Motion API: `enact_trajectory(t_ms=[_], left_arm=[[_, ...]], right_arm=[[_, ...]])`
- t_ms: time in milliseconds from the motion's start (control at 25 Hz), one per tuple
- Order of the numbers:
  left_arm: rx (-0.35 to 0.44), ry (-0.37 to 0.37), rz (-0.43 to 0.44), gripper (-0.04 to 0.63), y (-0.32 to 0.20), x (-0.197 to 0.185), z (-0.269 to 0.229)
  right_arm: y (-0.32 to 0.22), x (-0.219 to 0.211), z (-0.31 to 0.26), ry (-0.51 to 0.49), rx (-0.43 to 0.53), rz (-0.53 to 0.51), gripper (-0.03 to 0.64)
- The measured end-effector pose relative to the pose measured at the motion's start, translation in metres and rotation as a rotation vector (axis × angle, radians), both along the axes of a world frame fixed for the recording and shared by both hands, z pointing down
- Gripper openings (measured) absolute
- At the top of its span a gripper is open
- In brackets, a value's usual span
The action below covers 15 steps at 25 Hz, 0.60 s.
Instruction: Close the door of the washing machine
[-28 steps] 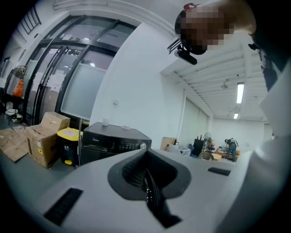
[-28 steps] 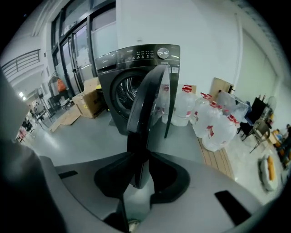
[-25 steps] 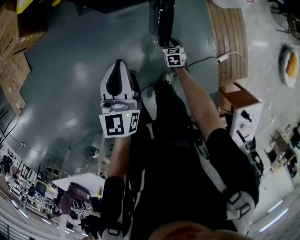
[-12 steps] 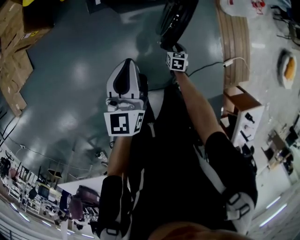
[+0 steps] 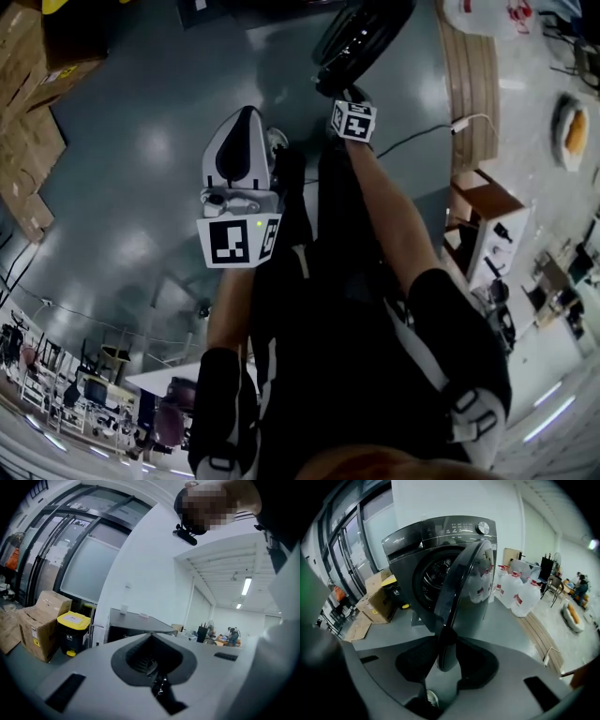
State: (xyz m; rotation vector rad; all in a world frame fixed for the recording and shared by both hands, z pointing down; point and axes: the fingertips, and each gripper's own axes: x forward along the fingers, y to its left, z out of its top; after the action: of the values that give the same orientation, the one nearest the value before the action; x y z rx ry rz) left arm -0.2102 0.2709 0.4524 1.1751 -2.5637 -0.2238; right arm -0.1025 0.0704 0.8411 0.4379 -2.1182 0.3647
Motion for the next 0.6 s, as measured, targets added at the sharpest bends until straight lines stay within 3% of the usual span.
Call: enact_trajectory(t_ms=[600], left_arm=[[-0.023, 0.015, -0.122, 0.005, 0.017, -0.049, 0.014]], right_arm=[[0.039, -0.076, -0.004, -0.084, -0.026, 0.008, 0.127]])
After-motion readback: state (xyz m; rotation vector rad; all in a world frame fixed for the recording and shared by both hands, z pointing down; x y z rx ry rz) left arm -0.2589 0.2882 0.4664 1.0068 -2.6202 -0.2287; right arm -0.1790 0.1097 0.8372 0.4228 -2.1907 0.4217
